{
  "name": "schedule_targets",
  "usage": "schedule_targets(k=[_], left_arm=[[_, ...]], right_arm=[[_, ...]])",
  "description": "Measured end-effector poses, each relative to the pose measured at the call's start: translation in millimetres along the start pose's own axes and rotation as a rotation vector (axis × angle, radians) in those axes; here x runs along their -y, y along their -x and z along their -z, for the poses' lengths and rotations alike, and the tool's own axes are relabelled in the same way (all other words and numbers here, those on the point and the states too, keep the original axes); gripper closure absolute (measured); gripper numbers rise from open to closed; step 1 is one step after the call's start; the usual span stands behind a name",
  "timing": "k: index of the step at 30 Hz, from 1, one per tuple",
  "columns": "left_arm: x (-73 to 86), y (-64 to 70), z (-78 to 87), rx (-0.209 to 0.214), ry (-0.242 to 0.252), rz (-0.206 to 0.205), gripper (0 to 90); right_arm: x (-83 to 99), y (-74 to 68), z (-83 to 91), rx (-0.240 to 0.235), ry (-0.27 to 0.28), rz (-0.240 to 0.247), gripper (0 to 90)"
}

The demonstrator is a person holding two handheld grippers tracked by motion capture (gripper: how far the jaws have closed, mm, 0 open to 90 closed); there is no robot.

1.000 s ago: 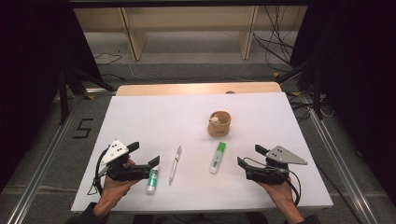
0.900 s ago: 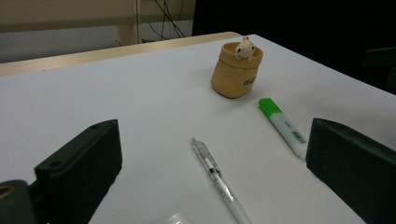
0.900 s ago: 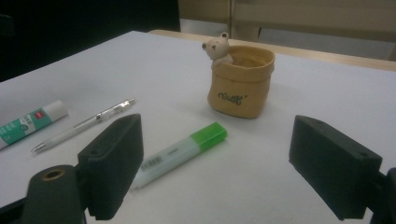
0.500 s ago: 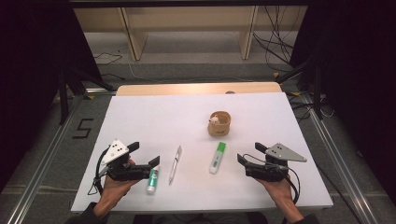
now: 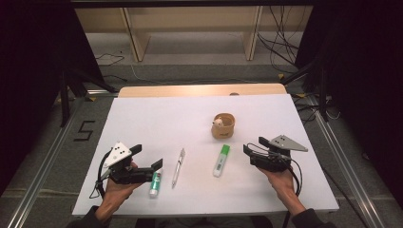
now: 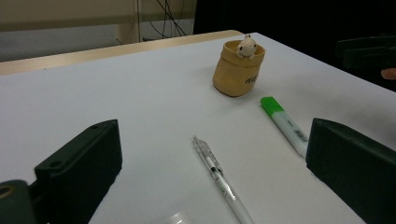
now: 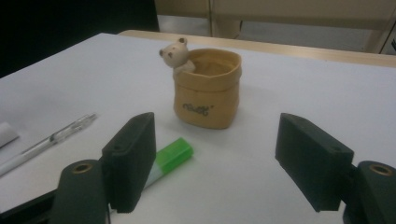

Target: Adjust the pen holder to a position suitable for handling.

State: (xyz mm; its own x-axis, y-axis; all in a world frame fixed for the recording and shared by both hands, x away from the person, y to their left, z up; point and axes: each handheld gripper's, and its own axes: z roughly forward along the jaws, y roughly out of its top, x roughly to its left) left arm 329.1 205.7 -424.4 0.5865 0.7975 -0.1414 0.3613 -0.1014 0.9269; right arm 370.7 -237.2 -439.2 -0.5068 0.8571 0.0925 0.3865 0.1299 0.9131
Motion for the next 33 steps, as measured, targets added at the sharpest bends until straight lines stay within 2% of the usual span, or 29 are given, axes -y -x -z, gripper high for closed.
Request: schedule_targets(k=[6,10,15,16,24,29,33], left_arm=[[-0.1,-0.5,0.1,-0.001,0.001,0.001,3.1],[-0.1,-0.7,0.0,-0.001,0.000,0.000,3.1],[-0.1,-0.7,-0.2,0.000,0.001,0.001,3.1],[-0.2,-0.6,-0.5,-0.001,0.000,-0.002,3.1],[0.0,-1.5,-1.3,-0.002,-0.008,-0.007,3.1],[0.2,-1.9,-1.9,-0.001,-0.009,-0.005,3.0],[0.2,-1.8,-2.1,-0.001,-0.007,-0.003,3.1]], right_arm=[[-4.6,13.9,-16.5,0.036,-0.009,-0.036,41.5],[-6.2,20.3,-27.3,0.055,-0.019,-0.043,51.3],[-8.0,23.5,-38.2,0.063,-0.036,-0.041,59.1],[-9.2,25.8,-44.3,0.068,-0.042,-0.039,63.8],[-11.3,34.8,-68.9,0.074,-0.088,-0.051,79.9],[-10.1,37.7,-86.7,0.076,-0.131,-0.064,86.9],[-11.3,39.8,-99.2,0.078,-0.145,-0.097,90.0]])
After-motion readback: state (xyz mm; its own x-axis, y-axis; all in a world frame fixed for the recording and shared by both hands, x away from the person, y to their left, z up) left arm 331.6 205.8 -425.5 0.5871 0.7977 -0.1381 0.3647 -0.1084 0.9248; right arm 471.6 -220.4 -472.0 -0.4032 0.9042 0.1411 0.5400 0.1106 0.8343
